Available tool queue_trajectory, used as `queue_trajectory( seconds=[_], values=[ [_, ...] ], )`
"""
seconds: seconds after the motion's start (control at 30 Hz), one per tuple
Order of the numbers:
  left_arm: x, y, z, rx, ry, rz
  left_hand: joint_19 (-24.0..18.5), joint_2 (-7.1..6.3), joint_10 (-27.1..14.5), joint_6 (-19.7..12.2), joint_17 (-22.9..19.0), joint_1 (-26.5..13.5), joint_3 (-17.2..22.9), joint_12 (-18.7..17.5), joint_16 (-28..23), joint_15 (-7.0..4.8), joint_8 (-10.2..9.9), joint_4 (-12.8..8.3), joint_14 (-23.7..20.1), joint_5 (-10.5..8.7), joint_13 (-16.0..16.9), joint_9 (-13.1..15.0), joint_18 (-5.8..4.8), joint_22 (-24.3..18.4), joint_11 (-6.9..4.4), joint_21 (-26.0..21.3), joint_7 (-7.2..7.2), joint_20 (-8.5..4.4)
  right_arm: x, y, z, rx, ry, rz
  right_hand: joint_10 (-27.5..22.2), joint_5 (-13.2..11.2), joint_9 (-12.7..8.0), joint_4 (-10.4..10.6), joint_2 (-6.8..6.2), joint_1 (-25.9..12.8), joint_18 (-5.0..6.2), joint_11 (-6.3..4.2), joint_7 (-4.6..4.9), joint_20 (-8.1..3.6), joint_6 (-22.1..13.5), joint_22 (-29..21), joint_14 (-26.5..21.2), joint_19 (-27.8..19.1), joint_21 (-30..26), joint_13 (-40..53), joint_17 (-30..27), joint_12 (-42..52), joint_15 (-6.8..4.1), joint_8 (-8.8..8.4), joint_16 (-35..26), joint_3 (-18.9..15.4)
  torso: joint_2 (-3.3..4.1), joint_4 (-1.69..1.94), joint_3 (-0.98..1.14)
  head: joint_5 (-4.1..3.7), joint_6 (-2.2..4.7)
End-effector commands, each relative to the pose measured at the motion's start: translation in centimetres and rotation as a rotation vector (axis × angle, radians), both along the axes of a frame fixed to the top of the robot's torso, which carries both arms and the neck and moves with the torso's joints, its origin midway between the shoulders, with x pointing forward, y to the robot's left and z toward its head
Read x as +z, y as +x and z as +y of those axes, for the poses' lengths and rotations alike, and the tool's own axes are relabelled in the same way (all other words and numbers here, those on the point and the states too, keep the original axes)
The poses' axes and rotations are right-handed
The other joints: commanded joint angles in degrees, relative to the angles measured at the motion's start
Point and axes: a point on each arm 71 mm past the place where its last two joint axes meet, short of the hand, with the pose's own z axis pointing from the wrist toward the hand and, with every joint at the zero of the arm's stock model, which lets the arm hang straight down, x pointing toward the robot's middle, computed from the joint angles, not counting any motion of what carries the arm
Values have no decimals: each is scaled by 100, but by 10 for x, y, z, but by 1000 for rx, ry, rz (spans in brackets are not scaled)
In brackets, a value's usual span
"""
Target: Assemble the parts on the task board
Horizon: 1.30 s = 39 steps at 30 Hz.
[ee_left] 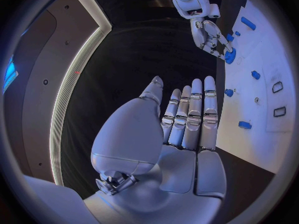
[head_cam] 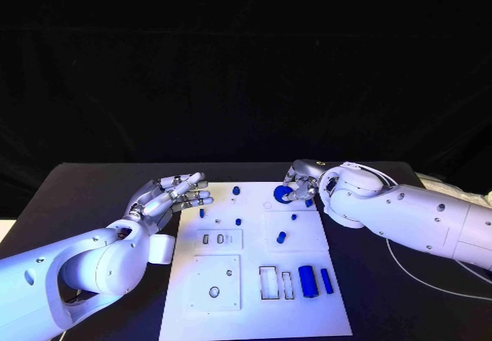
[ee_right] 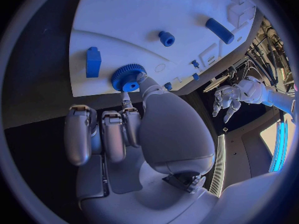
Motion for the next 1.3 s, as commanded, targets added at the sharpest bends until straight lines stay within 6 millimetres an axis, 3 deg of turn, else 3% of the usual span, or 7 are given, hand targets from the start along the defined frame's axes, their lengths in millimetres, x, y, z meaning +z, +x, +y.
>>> queue_trajectory(
  seconds=[0.03, 0.27, 0.53, 0.8, 1.07, 1.3],
  values=[
    [1, 0, -2, -23, -14, -4, -5, 38, -12, -21, 5, 15, 0, -15, -27, 8, -16, -44, -15, 14, -6, -5, 68, -5, 9, -36, 2, 23, -1, 0, 0, 0, -27, -3, 201, 18, 10, -24, 16, 58, -65, -3, -2, 3, 65, 7, 513, 26, 42, 798, 1066, 36, 36, 34, 35, 33, 2, 2, -2, -4, -4],
    [1, 0, -2, -24, -14, -1, -4, 42, -11, -21, 8, 22, 1, -19, -31, 8, -19, -54, -13, 11, -6, -4, 68, -7, 8, -38, -1, 24, -4, -1, 2, 24, -90, -9, 252, -152, 39, -226, 87, 316, -73, -34, -37, -8, 276, 63, 516, 38, 72, 913, 1091, 141, 12, 113, 47, 221, 5, 10, -2, -3, -34],
    [1, -1, -3, -25, -14, -1, -4, 42, -11, -21, 8, 22, 1, -19, -31, 8, -19, -54, -13, 11, -6, -4, 68, -7, 8, -38, -1, 24, -8, -6, 10, 58, -122, -31, 351, -213, 92, -285, 125, 319, -80, -116, -139, -50, 591, 109, 517, 51, 96, 1065, 1103, 305, -49, 228, 51, 347, 6, 6, -3, 7, -53],
    [1, -1, -2, -25, -14, -1, -4, 42, -11, -21, 8, 22, 1, -19, -31, 8, -19, -54, -13, 11, -6, -4, 68, -7, 8, -38, -1, 24, 1, -12, 20, 63, -47, -138, 441, 194, 108, -206, 247, 121, -106, -187, -215, -122, 750, 240, 522, 111, 161, 1198, 1123, 449, -114, 226, 59, 496, 2, 19, -10, -5, -48],
    [1, 1, -1, -20, -11, 0, -4, 42, -11, -21, 8, 22, 1, -19, -31, 8, -19, -54, -13, 11, -6, -4, 68, -7, 8, -38, -1, 24, 13, -25, 44, 114, 56, -223, 444, 381, 115, -224, 286, 76, -114, -210, -239, -148, 791, 279, 520, 129, 181, 1203, 1114, 446, -138, 202, 55, 607, 3, 23, -6, 53, -35],
    [1, 0, -3, -25, -14, 0, -1, 51, -14, -22, 12, 27, 2, -24, -37, 7, -24, -63, -9, 8, -6, -4, 69, -9, 8, -40, -1, 23, 16, -32, 77, 177, 83, -223, 438, 357, 116, -236, 290, 59, -115, -212, -239, -153, 799, 284, 518, 131, 184, 1197, 1104, 434, -142, 190, 51, 642, 9, 34, -13, 69, -45]
  ],
)
